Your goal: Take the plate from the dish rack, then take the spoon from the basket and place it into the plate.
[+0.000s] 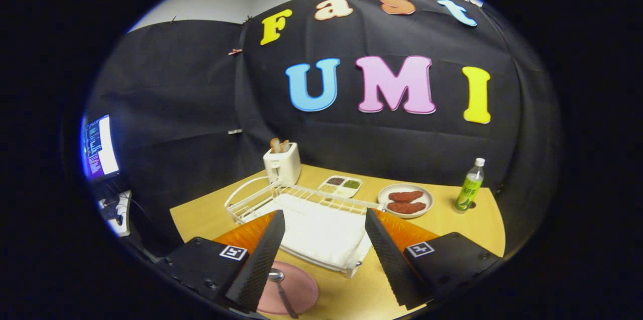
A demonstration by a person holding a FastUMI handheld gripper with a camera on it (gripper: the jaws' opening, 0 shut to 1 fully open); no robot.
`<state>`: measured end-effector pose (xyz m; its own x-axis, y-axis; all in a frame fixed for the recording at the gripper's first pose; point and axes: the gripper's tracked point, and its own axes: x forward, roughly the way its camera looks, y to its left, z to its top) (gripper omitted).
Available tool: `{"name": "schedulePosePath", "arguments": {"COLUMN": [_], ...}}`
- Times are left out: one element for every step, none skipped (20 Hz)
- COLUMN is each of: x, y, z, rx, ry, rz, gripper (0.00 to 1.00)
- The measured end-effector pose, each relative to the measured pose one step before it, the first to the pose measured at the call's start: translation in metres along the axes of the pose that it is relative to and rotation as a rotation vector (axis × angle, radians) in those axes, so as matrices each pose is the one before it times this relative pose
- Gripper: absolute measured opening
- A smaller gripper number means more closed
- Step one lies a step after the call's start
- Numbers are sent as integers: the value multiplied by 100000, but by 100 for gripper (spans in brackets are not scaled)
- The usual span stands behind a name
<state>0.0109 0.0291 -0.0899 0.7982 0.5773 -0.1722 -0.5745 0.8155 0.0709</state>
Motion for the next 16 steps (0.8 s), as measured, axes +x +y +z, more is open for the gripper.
{"name": "schedulePosePath", "arguments": {"x": [-716, -808, -749, -614, -407, -701, -838, -708, -843, -902, -742, -661, -635, -603, -310, -248], "y": [-1276, -1384, -1254, -1242, -1027, -1173, -1104, -697, -715, -528, -305, 1, 175, 21, 193, 351], "z": [1322, 1453, 1593, 1580, 990, 997, 905, 702, 529, 323, -110, -389, -419, -284, -479, -417], "rx": [452, 502, 859, 413, -304, -777, -527, -245, -150, 417, 923, 1590, 1497, 918, 509, 372], "ry": [-1466, -2089, -2629, -2804, -1945, -1652, -1570, -1529, -1255, -805, -23, 549, 651, 523, 1440, 916], "rz": [-4433, -4808, -5203, -5016, -4968, -4954, -4516, -3863, -3646, -3668, -2880, -2330, -1509, -1353, -826, -214], "gripper": [98, 98, 98, 98, 98, 98, 98, 98, 98, 98, 98, 98, 98, 98, 98, 98]}}
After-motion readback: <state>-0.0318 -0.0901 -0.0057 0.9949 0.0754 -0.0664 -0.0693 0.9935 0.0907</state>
